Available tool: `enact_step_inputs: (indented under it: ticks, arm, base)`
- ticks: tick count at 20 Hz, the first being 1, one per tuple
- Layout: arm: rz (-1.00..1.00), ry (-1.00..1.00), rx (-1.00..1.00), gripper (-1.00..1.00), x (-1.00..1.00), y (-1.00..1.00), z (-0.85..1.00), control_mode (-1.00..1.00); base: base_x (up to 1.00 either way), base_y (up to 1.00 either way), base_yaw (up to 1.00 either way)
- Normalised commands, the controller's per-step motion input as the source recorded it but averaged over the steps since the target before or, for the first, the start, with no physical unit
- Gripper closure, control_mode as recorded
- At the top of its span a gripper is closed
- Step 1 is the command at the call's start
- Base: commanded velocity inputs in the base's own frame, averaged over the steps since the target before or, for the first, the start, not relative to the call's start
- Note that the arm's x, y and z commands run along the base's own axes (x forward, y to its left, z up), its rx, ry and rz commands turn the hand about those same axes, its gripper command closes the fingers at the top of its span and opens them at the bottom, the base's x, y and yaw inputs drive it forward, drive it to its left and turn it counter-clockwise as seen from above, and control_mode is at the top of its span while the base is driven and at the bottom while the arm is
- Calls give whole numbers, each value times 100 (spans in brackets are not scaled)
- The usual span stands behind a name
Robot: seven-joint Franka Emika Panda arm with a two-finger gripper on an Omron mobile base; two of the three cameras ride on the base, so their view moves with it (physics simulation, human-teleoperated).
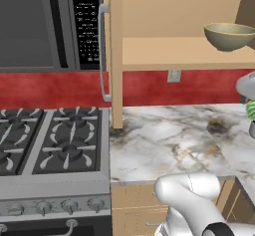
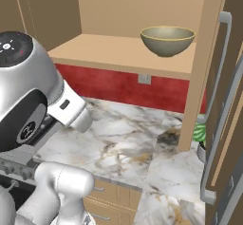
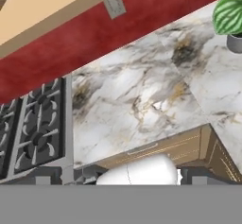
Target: Move the bowls from the cabinet to the plates on the dining table.
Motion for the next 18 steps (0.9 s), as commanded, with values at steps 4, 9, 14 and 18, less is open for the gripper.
enact_step_inputs:
  ticks: [4,9,14,18]
  arm:
    - [-11,17,-2,-100,0,0,40,-100]
    - [-25,9,0,-100,0,-1,2,-100]
    - [-18,-2,1,-100,0,-6,-5,-100]
    - [-5,-16,6,-100,0,-44,-26,-100]
  base:
    - [0,0,0]
    - [0,0,0]
    - [0,0,0]
    - [0,0,0]
